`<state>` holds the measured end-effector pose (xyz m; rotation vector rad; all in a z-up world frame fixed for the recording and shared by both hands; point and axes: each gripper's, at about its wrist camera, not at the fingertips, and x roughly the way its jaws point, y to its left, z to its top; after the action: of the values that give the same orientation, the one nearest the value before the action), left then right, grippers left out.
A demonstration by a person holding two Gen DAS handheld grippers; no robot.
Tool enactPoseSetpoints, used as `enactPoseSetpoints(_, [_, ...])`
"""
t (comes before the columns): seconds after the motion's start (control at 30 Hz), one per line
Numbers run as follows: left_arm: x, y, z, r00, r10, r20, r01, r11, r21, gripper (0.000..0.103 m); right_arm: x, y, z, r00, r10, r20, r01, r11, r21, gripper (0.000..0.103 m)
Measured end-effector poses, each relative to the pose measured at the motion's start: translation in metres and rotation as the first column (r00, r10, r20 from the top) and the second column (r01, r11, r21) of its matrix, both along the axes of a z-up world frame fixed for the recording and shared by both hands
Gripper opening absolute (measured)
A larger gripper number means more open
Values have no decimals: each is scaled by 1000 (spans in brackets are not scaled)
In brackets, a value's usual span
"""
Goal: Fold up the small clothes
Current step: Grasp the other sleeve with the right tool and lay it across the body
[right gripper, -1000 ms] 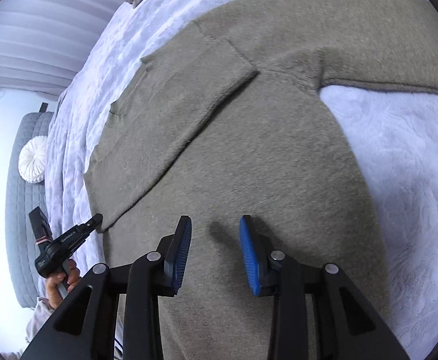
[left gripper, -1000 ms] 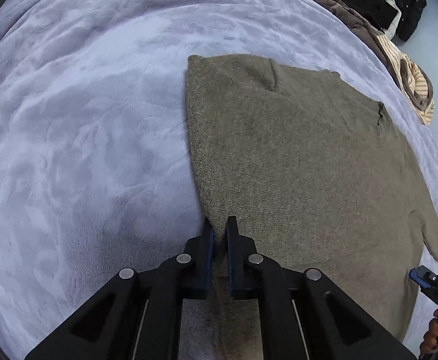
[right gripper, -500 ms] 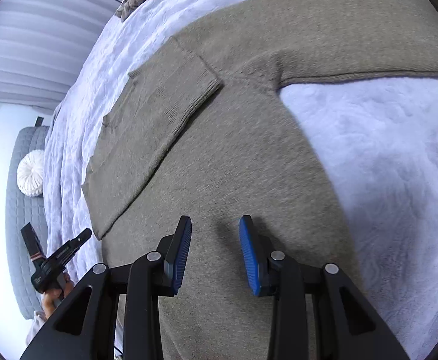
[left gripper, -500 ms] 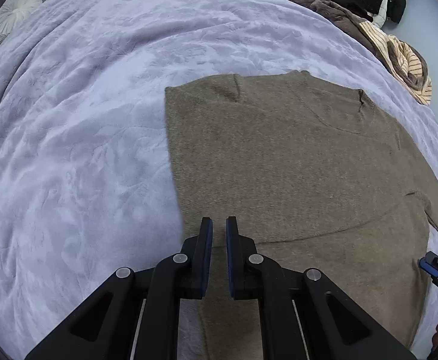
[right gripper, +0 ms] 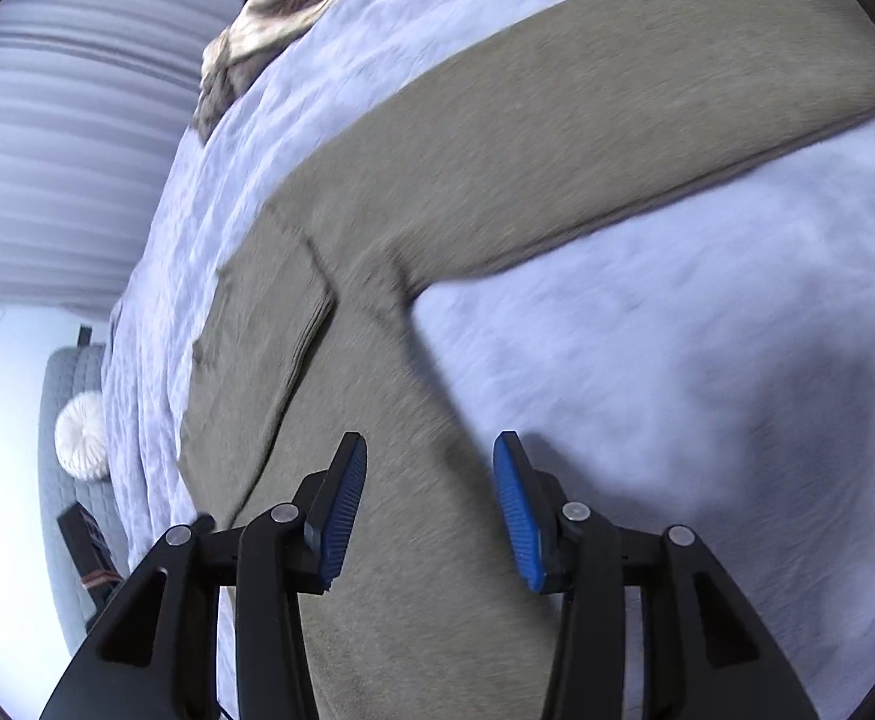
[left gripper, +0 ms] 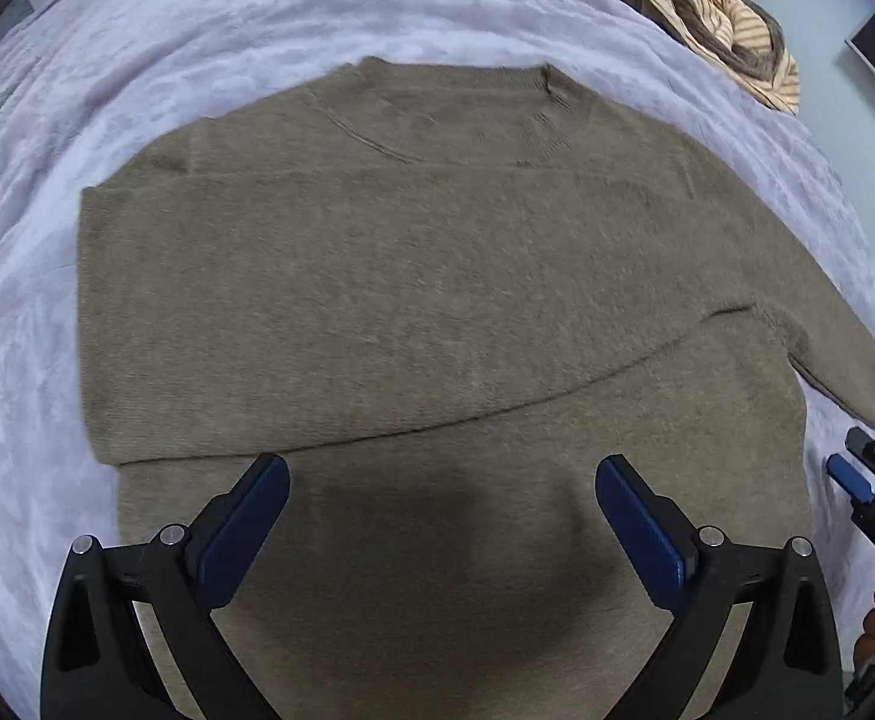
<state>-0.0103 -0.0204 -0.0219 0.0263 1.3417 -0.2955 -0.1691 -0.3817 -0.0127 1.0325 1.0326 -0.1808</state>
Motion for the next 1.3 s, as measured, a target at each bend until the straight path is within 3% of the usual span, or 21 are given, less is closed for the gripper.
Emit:
enactPoseSetpoints(0.17, [-7, -37, 1, 999, -29, 15, 30, 999, -18, 102, -30, -67, -2, 981, -193, 6, 193, 981, -16, 48])
enactPoseSetpoints(0.27, [-10, -61, 3, 998, -50, 28, 51, 998, -25, 102, -49, -105, -6, 945, -328, 13, 328, 945, -1, 48])
enactPoseSetpoints(0.4, [-7, -83, 3, 998, -58, 36, 60, 997, -48, 102, -71, -146, -13, 865, -498, 62, 495, 867, 60, 48])
enactPoseSetpoints(0.57, [-2, -100, 5, 997, -49, 59, 53, 996, -74, 102, -67, -173, -13, 820, -565, 94, 554, 824, 120, 48])
enactPoseSetpoints(0.63, [0, -101, 6, 997, -51, 64, 57, 994, -96, 102, -57, -178, -10, 824, -557, 105, 540, 828, 152, 39])
enactPoseSetpoints(0.67, [1, -100, 7, 996, -50, 70, 57, 993, -105, 102, -52, -178, -6, 831, -545, 111, 527, 836, 155, 16])
enactPoseSetpoints(0.7, [1, -97, 9, 996, -47, 81, 55, 993, -106, 102, -43, -177, 1, 849, -512, 133, 494, 857, 148, 8])
enactPoseSetpoints(0.77, [2, -87, 12, 995, -39, 95, 49, 993, -103, 102, -20, -172, 16, 877, -448, 177, 431, 894, 126, 7])
enactPoseSetpoints(0.9, [11, -55, 18, 993, 35, 109, -21, 993, -120, 102, 43, -135, 57, 930, -218, 296, 216, 976, 39, 7])
enactPoseSetpoints(1.0, [17, -24, 21, 988, 107, 107, -91, 985, -148, 102, 102, -78, 84, 932, 17, 363, 0, 999, -48, 7])
enactPoseSetpoints(1.1, [19, 8, 23, 978, 165, 125, -146, 979, -143, 102, 150, -1, 97, 889, 261, 377, -219, 964, -151, 8])
enactPoseSetpoints(1.2, [16, 42, 23, 966, 216, 143, -199, 972, -121, 102, 188, 96, 91, 799, 506, 326, -442, 861, -253, 8])
enactPoseSetpoints(1.3, [13, 73, 15, 951, 280, 132, -266, 957, -114, 102, 202, 169, 58, 730, 646, 223, -587, 760, -279, 7])
